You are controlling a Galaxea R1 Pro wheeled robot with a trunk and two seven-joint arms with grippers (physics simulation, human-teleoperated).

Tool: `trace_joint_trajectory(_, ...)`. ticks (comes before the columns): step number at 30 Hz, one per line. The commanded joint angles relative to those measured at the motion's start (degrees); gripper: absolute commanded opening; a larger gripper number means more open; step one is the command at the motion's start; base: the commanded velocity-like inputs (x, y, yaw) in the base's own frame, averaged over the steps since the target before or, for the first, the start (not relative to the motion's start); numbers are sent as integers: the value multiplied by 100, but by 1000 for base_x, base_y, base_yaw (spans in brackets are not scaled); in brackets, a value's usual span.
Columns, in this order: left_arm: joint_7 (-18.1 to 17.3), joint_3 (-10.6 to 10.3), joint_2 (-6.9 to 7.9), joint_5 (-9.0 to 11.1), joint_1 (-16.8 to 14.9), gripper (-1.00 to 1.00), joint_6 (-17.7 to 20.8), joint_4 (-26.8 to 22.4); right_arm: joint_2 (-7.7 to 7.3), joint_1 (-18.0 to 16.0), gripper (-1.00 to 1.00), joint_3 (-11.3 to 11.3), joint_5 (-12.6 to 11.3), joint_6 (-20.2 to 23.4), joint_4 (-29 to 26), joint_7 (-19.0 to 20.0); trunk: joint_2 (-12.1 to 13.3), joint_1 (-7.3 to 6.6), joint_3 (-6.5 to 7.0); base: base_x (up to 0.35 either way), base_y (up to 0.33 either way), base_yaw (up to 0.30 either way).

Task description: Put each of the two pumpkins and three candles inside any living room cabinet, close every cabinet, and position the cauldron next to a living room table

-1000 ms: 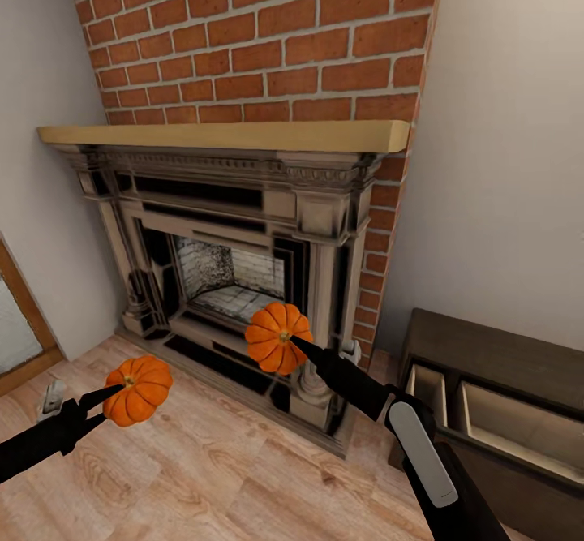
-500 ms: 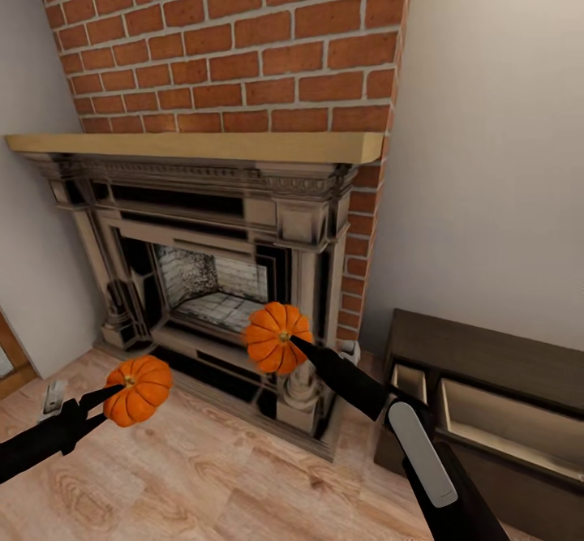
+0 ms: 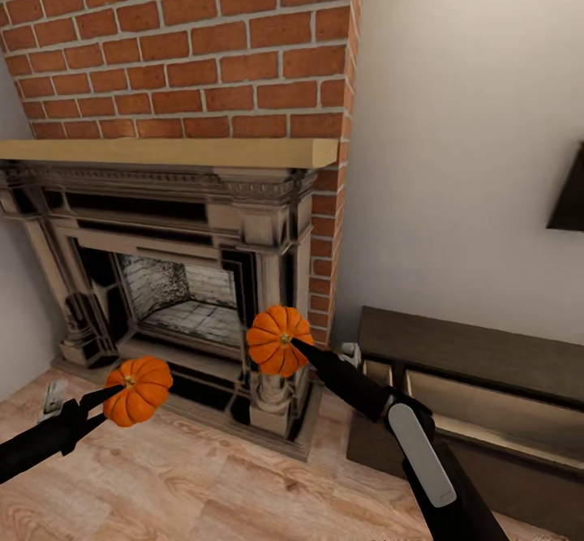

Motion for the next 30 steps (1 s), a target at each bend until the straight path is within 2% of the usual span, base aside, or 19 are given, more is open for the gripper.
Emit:
trace_joint_trajectory(1,9,-1,-2,23,0,-100,3,-2,1,0,-100,-6,-23,4,22,-12,0,0,7,-10,-261,-206)
trace_joint_trajectory(8,9,1,-5,24,0,-100,1,-2,-2,0,-100,-84,-31,4,86,-12,0,0,56,-24,-269,-206)
trace_joint_trajectory(16,9,-4,-5,20,0,-100,0,-2,-2,1,-100,-100,-32,2,148,-14,0,0,111,-142,-242,-206)
trace_joint_trajectory(21,9,-1,-5,20,0,-100,0,-2,-6,0,-100,-129,-40,-225,243,-20,0,0,145,-162,-242,-197)
trace_joint_trajectory(30,11,-4,-5,20,0,-100,-8,5,-6,0,-100,-141,-72,-314,311,-24,0,0,138,-138,-248,-63)
